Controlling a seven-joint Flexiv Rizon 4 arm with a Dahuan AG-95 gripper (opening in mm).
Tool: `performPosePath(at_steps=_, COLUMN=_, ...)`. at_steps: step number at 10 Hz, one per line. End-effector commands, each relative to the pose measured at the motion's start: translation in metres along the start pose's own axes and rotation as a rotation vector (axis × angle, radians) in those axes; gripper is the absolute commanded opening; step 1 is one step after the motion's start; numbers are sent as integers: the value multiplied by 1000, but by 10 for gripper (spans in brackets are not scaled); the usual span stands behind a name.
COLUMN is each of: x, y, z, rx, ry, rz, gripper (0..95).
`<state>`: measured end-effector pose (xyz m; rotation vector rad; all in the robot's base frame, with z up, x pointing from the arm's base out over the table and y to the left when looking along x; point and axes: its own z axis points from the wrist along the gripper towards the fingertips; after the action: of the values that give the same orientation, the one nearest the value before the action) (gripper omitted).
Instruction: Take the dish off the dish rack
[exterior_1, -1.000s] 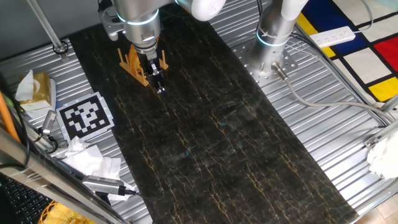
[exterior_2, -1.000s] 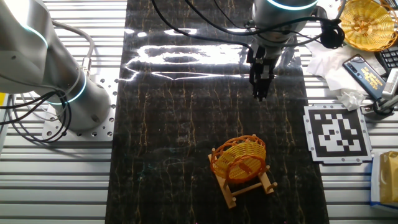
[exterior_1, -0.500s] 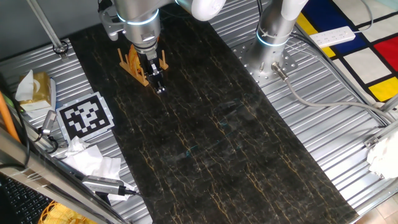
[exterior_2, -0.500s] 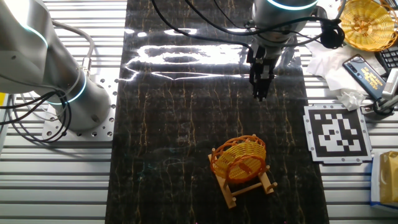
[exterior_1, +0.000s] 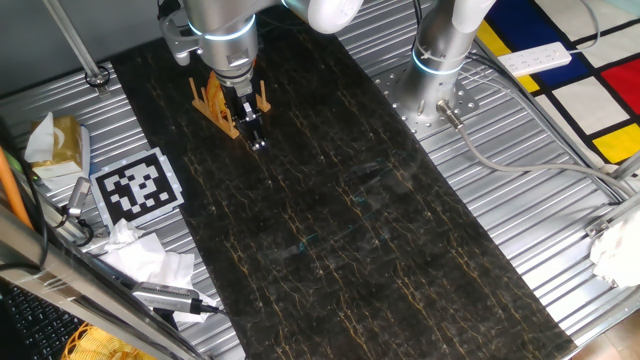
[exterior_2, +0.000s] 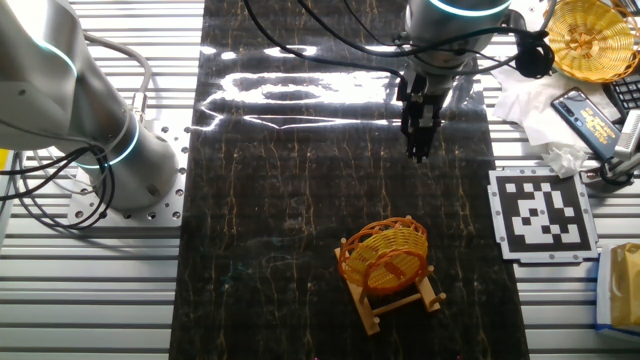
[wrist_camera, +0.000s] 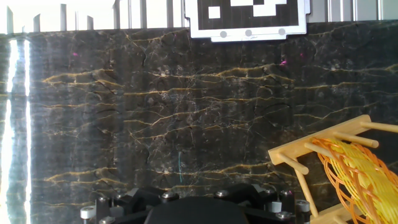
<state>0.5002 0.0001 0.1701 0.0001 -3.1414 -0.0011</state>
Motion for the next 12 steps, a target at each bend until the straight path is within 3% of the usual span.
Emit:
performPosePath(at_steps=1, x=0, y=0, z=0, rx=1, ry=0, rz=0, gripper=950)
performPosePath(at_steps=2, x=0, y=0, z=0, rx=46, ry=-36, rz=-74, gripper=0)
performPosePath(at_steps=10, x=0, y=0, z=0, rx=49, ry=-27, rz=-78, gripper=0)
performPosePath(at_steps=12, x=5, y=0, z=2, rx=78, ry=-21, rz=-90, gripper=0)
